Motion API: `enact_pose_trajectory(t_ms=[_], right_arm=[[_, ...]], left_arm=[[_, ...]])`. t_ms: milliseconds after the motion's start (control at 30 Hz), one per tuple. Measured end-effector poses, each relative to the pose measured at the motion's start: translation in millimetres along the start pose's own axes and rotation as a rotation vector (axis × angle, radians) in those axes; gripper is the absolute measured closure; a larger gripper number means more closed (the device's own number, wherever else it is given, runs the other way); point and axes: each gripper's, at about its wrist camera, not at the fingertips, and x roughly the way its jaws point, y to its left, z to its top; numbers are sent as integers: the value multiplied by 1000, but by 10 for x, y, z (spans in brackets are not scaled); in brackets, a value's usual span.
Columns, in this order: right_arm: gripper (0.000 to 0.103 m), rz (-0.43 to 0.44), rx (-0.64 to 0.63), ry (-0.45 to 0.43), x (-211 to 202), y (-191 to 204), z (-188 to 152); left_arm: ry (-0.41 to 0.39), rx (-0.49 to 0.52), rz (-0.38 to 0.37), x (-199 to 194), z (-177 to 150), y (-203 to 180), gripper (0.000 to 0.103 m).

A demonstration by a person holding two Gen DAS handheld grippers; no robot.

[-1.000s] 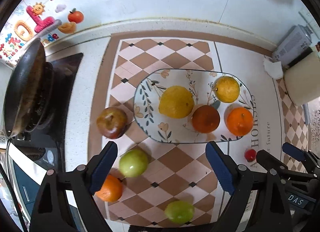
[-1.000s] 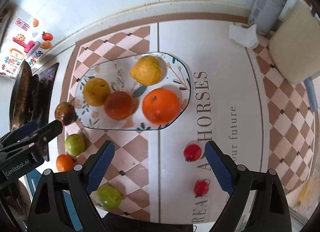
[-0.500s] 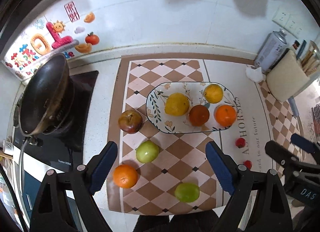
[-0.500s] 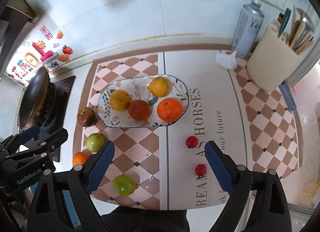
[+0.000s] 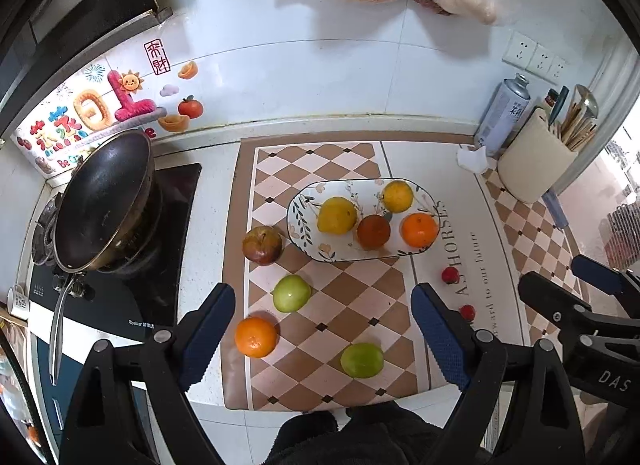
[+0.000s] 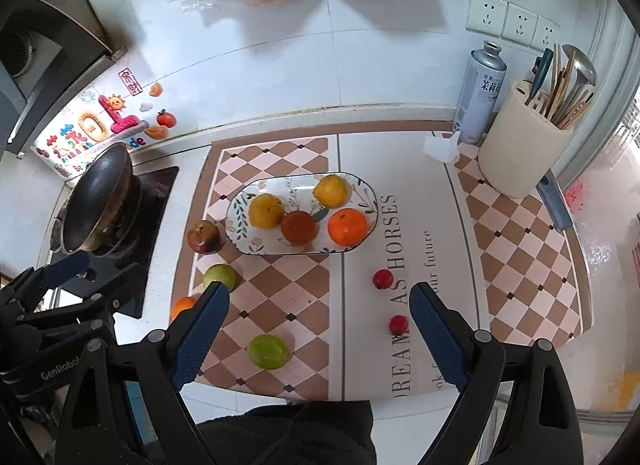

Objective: Organize fruits
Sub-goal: 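Raise both open tools away from the plate, then grasp an orange with the left tool while the right tool grasps a green apple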

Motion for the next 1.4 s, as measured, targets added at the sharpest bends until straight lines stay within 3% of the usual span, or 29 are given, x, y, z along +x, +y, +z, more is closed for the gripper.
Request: enact_pose_trajectory(t_ms=[167, 267, 367, 600, 733, 800, 867, 933, 1133, 1167, 1233, 1333, 1400], right_arm=[[9, 29, 12, 5, 60, 17, -47], [9, 95, 22, 72, 303, 25, -113], [9, 156, -1, 190, 780, 94, -268], [10, 215, -50, 480, 2070, 394, -778], [20, 218, -57, 573, 2528, 513, -997], [30, 228, -53, 595, 2631, 542, -1064], [32, 225, -66, 607, 2709, 570, -1121], [37, 220, -77, 606, 2753, 565, -1159], [37, 210, -50, 580, 2746, 404, -1137], [37, 212, -40, 577, 2728, 359, -1112], [37, 215, -20, 567, 2689, 249, -1035], [37, 220, 5, 547, 2668, 146, -964], [37, 229, 35, 543, 2694, 63, -920]], left_arm=[[-14, 7, 1, -27, -28, 27, 13], [-14, 21, 37, 45, -34, 79, 0], [-2, 9, 83, 185, -72, 206, 0], [221, -28, 188, 998, -391, 702, 0], [333, -117, 153, 1363, -574, 995, 0], [387, -181, 101, 1527, -642, 1106, 0], [422, -229, 37, 1692, -710, 1162, 0], [450, -236, 28, 1813, -722, 1132, 0], [517, -189, 18, 2288, -744, 974, 0], [523, -175, 7, 2356, -739, 945, 2], [530, -154, -32, 2449, -742, 887, 14], [505, -68, 30, 2448, -754, 766, 40], [516, -62, 5, 2420, -773, 688, 41]])
